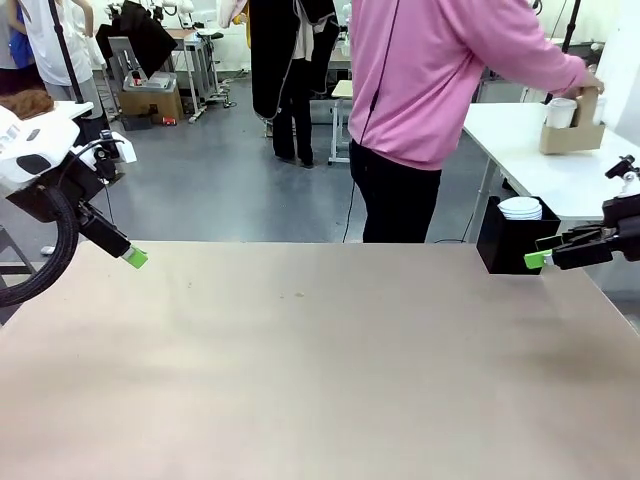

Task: Pour a drink into a cup and package it in a carrier.
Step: Insert the held 600 ml Paper Cup into the Cup Carrier.

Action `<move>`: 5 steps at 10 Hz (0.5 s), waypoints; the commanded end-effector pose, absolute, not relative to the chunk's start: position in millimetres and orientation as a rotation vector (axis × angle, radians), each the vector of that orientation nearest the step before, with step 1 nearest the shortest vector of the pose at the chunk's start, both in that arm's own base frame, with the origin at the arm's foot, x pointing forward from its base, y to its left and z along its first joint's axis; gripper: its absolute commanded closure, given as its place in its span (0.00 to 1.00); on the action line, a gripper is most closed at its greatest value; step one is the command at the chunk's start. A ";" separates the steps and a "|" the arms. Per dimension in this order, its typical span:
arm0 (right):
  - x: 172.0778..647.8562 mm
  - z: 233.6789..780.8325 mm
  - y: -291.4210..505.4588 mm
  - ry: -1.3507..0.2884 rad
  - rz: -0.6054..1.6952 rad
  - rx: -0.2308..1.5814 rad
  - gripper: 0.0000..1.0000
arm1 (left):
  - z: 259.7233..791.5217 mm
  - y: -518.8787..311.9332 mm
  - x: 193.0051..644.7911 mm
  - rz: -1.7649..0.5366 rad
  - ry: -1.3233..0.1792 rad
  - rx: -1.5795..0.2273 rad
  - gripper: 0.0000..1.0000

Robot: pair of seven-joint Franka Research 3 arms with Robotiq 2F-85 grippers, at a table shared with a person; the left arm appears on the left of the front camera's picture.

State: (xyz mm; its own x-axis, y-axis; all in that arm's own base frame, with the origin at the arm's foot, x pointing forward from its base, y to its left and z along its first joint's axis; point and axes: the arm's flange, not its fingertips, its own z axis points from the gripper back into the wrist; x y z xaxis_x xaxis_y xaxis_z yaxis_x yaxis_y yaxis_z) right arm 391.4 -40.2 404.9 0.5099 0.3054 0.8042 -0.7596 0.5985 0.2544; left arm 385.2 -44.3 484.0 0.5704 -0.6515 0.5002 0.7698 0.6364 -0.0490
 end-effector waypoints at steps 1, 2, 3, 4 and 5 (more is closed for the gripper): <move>390.6 404.8 -41.1 -0.796 0.708 0.658 0.00 | 484.8 -43.0 383.9 -0.849 -0.467 -0.281 0.00; 390.6 404.8 -41.1 -0.796 0.708 0.658 0.00 | 484.8 -43.0 383.9 -0.849 -0.467 -0.281 0.00; 390.6 404.8 -41.1 -0.796 0.708 0.658 0.00 | 484.8 -43.0 383.9 -0.849 -0.467 -0.281 0.00; 390.6 404.8 -41.1 -0.796 0.708 0.658 0.00 | 484.8 -43.0 383.9 -0.849 -0.467 -0.281 0.00; 390.6 404.8 -41.1 -0.796 0.708 0.658 0.00 | 484.8 -43.0 383.9 -0.849 -0.467 -0.281 0.00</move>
